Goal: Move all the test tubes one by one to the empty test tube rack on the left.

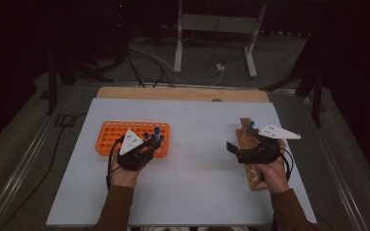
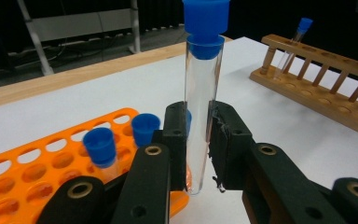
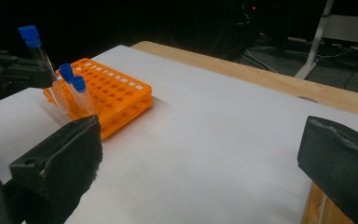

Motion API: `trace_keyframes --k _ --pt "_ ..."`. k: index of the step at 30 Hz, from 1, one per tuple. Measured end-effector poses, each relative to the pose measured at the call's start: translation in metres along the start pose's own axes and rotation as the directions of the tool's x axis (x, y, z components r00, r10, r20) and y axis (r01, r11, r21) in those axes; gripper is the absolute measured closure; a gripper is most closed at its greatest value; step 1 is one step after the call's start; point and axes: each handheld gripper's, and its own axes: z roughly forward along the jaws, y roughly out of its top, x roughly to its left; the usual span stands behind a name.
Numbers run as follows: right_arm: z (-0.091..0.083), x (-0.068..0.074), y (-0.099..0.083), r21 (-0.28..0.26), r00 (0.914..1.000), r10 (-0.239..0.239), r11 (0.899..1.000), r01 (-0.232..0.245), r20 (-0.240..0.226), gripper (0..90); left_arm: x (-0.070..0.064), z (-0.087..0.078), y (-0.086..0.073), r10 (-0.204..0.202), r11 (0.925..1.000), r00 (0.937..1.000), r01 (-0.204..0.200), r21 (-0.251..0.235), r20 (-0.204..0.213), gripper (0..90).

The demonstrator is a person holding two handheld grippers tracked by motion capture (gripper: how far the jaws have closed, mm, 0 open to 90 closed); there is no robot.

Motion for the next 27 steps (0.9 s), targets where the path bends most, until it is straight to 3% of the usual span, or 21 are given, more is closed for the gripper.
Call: trace_keyframes --k 6,27 --pt "0.001 0.001 0.0 0.002 1.0 -0.003 1.0 0.003 -0.001 0.0 0.004 -0.006 0.001 0.011 0.9999 0.9998 -0.011 -0.008 -0.018 78.3" --pt "0.002 0.001 -0.001 0.004 1.0 -0.001 1.0 0.001 -0.007 0.0 0.021 -0.022 0.001 -0.039 0.9975 0.9952 0.034 -0.063 -0.09 78.3"
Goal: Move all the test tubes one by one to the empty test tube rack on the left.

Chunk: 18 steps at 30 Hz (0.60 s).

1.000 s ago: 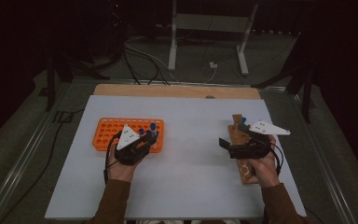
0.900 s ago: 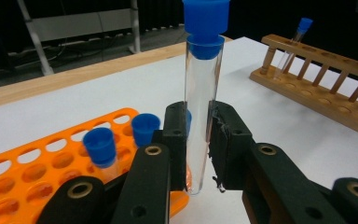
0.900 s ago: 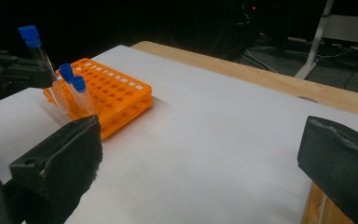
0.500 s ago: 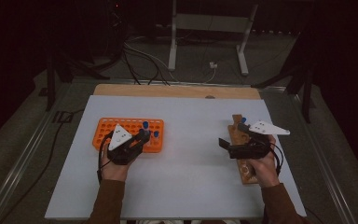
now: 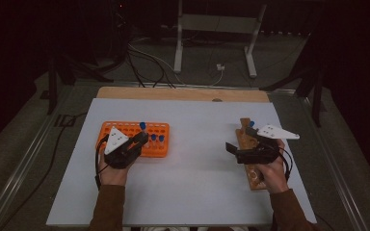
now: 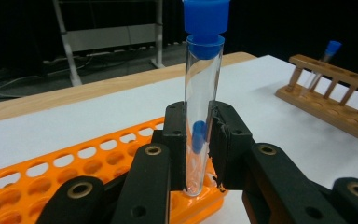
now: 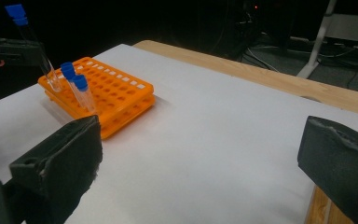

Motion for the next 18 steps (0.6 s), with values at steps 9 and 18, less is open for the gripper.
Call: trace_keyframes --k 9,18 --pt "0.0 0.0 0.0 -0.002 1.0 0.002 1.0 -0.002 -0.001 0.0 0.007 -0.001 -0.003 -0.016 0.9999 0.999 0.016 -0.005 -0.041 78.3" --pt "0.0 -0.001 0.0 -0.005 1.0 0.005 1.0 -0.005 -0.002 0.0 0.011 0.002 -0.008 -0.029 0.9996 0.996 0.029 0.002 -0.085 78.3"
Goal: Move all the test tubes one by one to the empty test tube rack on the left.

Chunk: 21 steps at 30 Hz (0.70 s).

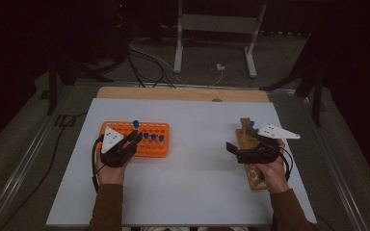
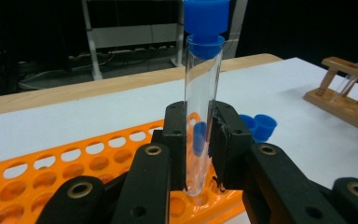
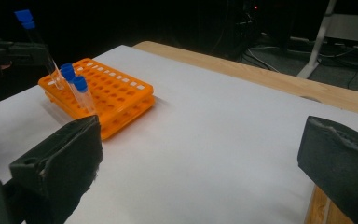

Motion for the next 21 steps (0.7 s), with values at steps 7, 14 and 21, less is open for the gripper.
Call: trace_keyframes --k 7,14,21 --pt "0.0 0.0 0.0 0.001 1.0 0.0 1.0 0.0 -0.003 0.0 0.003 0.005 -0.005 -0.008 0.9999 0.9998 0.008 0.014 -0.016 78.2" --pt "0.0 0.0 0.0 0.0 1.0 -0.001 1.0 0.001 -0.005 0.0 0.006 0.011 -0.012 -0.017 0.9994 0.9992 0.018 0.029 -0.037 78.2" --pt "0.001 0.0 -0.001 0.001 1.0 -0.001 1.0 0.001 -0.005 0.0 0.007 0.019 -0.017 -0.013 0.9985 0.999 0.015 0.052 -0.043 78.2"
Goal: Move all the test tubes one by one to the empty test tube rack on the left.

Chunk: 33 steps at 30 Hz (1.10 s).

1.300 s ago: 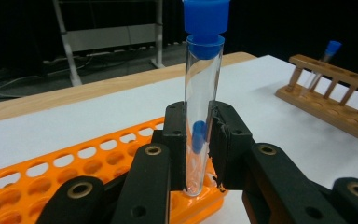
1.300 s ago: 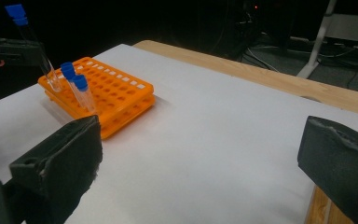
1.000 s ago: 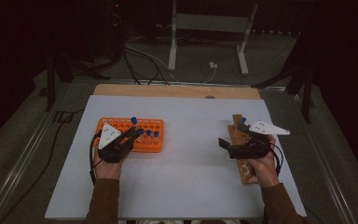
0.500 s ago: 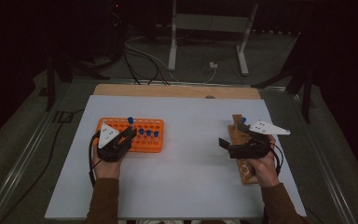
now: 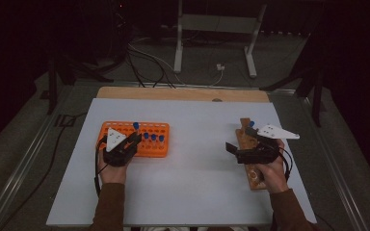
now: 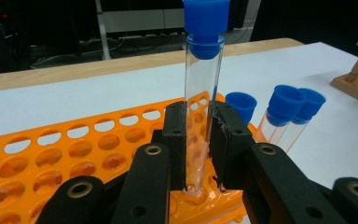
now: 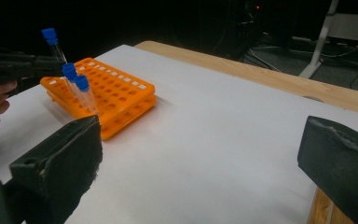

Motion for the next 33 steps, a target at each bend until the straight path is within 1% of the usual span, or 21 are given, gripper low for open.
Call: trace_keyframes --k 4,7,12,17,21,24,26,27,28,33 --pt "0.0 0.0 0.0 0.001 1.0 -0.001 1.0 0.001 -0.001 0.0 0.001 0.003 -0.002 -0.003 0.9999 1.0 0.003 0.011 -0.005 78.2" --pt "0.0 0.0 0.0 -0.001 1.0 -0.001 1.0 0.001 -0.002 0.0 0.001 0.004 -0.004 -0.009 0.9998 1.0 0.009 0.016 -0.001 78.2" --pt "-0.001 0.0 0.0 -0.002 1.0 -0.002 1.0 0.002 -0.002 0.0 -0.001 0.008 -0.008 0.006 0.999 1.0 -0.006 0.045 -0.003 78.2" --pt "-0.002 -0.001 0.001 -0.008 1.0 0.004 1.0 -0.004 -0.002 0.0 -0.002 0.011 -0.012 0.022 0.9964 0.9997 -0.021 0.082 -0.007 78.2" --pt "-0.002 -0.001 0.001 -0.007 1.0 0.004 1.0 -0.004 -0.003 0.0 -0.003 0.015 -0.014 0.036 0.9908 0.9993 -0.034 0.131 -0.01 78.3" --pt "-0.002 -0.001 0.0 -0.007 1.0 0.002 1.0 -0.002 -0.004 0.0 -0.004 0.015 -0.014 0.04 0.987 0.9991 -0.038 0.156 -0.012 78.6" --pt "-0.003 -0.001 0.0 -0.008 1.0 0.004 1.0 -0.004 -0.004 0.0 -0.004 0.017 -0.015 0.046 0.9819 0.9989 -0.044 0.184 -0.012 78.6" --pt "-0.003 -0.001 0.0 -0.008 1.0 0.005 1.0 -0.005 -0.004 0.0 -0.005 0.018 -0.017 0.063 0.9773 0.998 -0.06 0.203 -0.01 78.6" --pt "-0.003 -0.001 0.0 -0.007 1.0 0.006 1.0 -0.006 -0.004 0.0 -0.006 0.019 -0.017 0.067 0.9768 0.9977 -0.064 0.205 -0.012 78.7" --pt "-0.002 0.0 0.0 -0.007 1.0 0.005 1.0 -0.005 -0.005 0.0 -0.007 0.019 -0.016 0.059 0.9758 0.9981 -0.054 0.212 -0.016 78.7"
